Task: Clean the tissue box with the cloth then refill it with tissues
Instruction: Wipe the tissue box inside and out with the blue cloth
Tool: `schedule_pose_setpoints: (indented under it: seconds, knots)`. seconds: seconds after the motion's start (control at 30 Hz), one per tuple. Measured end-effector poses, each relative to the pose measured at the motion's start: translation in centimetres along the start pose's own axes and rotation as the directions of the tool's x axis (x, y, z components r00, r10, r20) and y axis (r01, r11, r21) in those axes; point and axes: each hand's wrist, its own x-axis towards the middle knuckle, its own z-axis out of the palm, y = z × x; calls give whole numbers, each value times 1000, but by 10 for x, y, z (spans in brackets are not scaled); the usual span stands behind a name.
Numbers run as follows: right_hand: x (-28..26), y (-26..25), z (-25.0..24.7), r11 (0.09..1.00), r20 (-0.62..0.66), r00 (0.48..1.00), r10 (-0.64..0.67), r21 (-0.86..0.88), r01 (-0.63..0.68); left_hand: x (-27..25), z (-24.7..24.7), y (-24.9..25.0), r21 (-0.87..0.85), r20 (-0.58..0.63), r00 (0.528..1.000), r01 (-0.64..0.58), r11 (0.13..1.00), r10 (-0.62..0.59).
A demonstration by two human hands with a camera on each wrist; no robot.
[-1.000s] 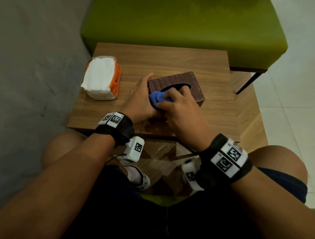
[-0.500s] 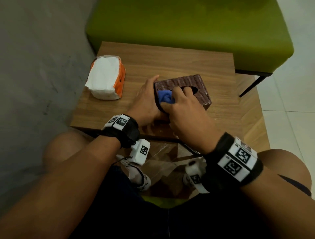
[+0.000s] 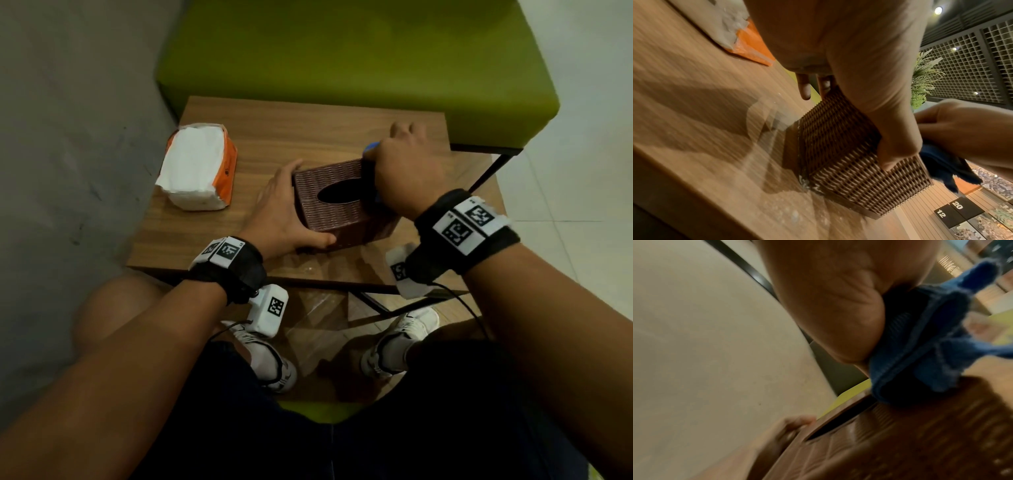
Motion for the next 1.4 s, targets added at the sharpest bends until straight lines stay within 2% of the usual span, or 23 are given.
schedule_pose_setpoints:
  seconds: [0.1,0.2,0.4,0.53,0.6,0.73,0.9,0.97,1.13,1.3,1.4]
  knots:
    - [-21,15,0,999,-2,999,37,-25,-37,1,2,-2,-2,-12,1000,-4,1000,4]
    - [-47,16,1,997,19,1000,0,-78,1,1,3,-6,-18,-29,1000,-10,1000,10]
    - [-8,19,2,996,43,996,73,42,-75,3,5,-4,-20,-33,999,-31,999,31]
    - [-36,12,6,999,-6,1000,-25,-43,25,3,5,-5,-12,-32,999,-43,999,43]
    - [-50,7,6,998,-38,999,-27,-65,25,3,4,-5,-11,-25,999,-46,999,45]
    - [-24,9,6,998,-19,1000,23,62,-22,3,6,-4,-14,-38,999,-34,999,34]
    - [-25,7,17,993,-23,998,-60,103,62,3,7,-5,-12,-48,998,-32,999,32]
    - [-29,11,20,982,-65,995,-75,167,85,2,6,-5,-16,-49,998,-34,999,33]
    - [-29,23,21,896,-200,980,1,435,88,2,7,-6,-31,-32,999,-32,999,31]
    - [-21,20,21,918,-95,993,76,395,-32,2,6,-6,-26,-29,999,-38,999,37]
    - [-22,15,14,935,-83,991,104,349,-69,3,5,-5,-21,-25,999,-37,999,36]
